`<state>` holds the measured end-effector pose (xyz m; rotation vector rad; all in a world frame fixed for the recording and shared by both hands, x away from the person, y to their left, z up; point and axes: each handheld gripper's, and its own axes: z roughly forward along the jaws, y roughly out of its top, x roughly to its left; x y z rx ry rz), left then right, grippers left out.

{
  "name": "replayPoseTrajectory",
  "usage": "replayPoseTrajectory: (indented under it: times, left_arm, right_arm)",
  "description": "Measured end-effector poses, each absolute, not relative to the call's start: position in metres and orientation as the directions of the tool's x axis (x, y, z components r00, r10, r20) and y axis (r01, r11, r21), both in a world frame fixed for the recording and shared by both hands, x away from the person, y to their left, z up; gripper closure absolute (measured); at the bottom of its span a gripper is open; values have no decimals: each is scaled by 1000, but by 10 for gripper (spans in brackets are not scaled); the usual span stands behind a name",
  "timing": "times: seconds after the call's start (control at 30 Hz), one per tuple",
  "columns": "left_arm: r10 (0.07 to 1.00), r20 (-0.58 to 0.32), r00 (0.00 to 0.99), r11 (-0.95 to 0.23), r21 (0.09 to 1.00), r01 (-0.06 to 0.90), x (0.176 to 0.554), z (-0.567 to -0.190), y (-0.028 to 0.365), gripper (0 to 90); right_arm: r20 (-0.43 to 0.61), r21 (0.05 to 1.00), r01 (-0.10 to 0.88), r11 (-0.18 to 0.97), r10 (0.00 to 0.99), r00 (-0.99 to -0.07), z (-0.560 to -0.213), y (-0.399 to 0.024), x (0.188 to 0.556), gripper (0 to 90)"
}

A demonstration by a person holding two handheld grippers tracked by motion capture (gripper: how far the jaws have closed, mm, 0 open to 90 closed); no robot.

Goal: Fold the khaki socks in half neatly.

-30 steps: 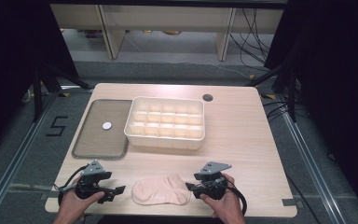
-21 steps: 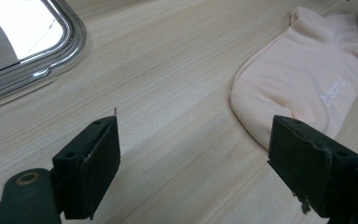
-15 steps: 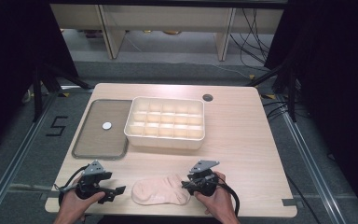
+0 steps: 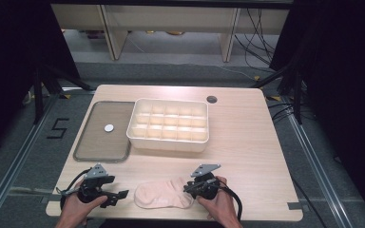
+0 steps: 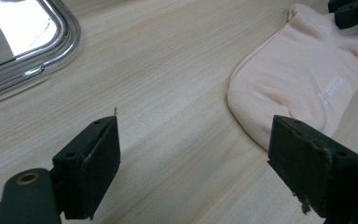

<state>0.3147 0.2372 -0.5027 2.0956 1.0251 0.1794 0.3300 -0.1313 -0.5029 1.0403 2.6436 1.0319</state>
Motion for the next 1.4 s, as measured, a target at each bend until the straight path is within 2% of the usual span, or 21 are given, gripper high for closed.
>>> replayPoseTrajectory:
  times: [0.17,0.3,0.37,0.4,0.47,0.53,0.57,0.93,1.03,1.2,1.3,1.37,1.4]
  left_arm:
    - [714,-199,671,-375,701,607,315,-503,237,163]
    - [714,-193,673,-373,708,600,314,-503,237,163]
    - [714,-194,673,-377,703,603,314,-502,237,163]
    - [720,-215,659,-347,712,611,313,-503,235,163]
    - [714,-206,669,-363,708,605,314,-502,235,163]
    - [712,-222,666,-344,717,607,313,-502,233,163]
    - [706,-195,681,-374,714,592,313,-502,234,163]
    - [665,-251,703,-332,744,580,313,-500,203,219]
    - [640,-253,726,-348,746,567,315,-499,192,281]
    - [610,-249,752,-382,739,555,323,-502,172,333]
    - [611,-235,756,-406,727,554,329,-504,164,412]
    - [604,-228,764,-413,729,545,333,-505,157,425]
    - [607,-224,763,-413,731,543,334,-505,152,466]
  right_arm:
    - [154,630,576,521,643,-750,-501,-132,329,835]
    - [134,638,546,543,620,-773,-496,-133,328,840]
    - [115,647,548,530,643,-757,-492,-134,327,840]
    - [107,650,526,548,619,-778,-488,-140,328,840]
    - [110,656,516,551,607,-787,-487,-141,329,840]
    - [106,663,524,535,625,-773,-486,-145,329,841]
    - [107,646,531,548,624,-774,-484,-148,329,840]
    - [79,646,505,572,608,-790,-485,-172,335,839]
    - [93,644,520,561,618,-781,-486,-175,336,839]
    - [101,637,532,558,624,-775,-488,-175,337,838]
    - [105,637,531,559,619,-778,-489,-176,337,837]
    - [100,634,531,562,622,-777,-489,-176,338,836]
    - [108,641,538,548,630,-769,-490,-175,338,835]
